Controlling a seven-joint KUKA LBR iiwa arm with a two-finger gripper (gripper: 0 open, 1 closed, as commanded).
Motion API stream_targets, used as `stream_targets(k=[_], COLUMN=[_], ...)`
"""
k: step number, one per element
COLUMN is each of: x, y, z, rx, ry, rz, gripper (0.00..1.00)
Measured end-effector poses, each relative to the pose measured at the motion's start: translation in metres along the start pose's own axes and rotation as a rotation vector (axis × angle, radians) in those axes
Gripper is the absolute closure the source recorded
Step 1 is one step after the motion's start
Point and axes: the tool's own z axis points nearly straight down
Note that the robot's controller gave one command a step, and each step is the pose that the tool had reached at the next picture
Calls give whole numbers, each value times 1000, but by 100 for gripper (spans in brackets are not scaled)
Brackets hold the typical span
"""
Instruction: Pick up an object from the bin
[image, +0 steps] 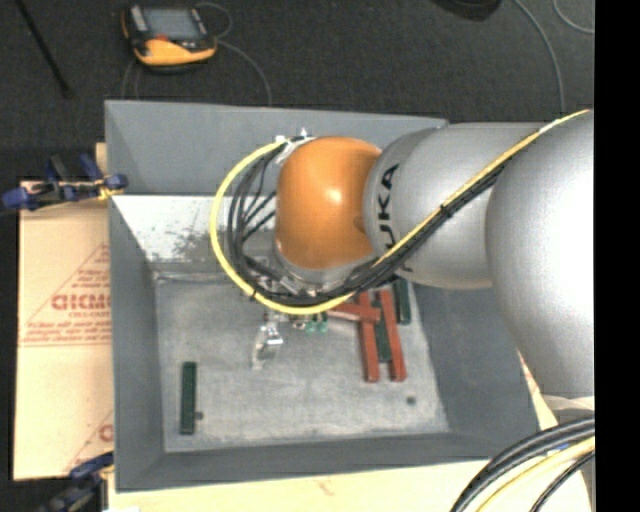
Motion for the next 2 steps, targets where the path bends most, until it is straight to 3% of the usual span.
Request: stream_targets(k=[1, 2], x=[-1, -7], y=[13, 42], z=[37, 64], rx=[-2, -2], ry=[4, 4], rz=[-119, -29], gripper=[0, 0])
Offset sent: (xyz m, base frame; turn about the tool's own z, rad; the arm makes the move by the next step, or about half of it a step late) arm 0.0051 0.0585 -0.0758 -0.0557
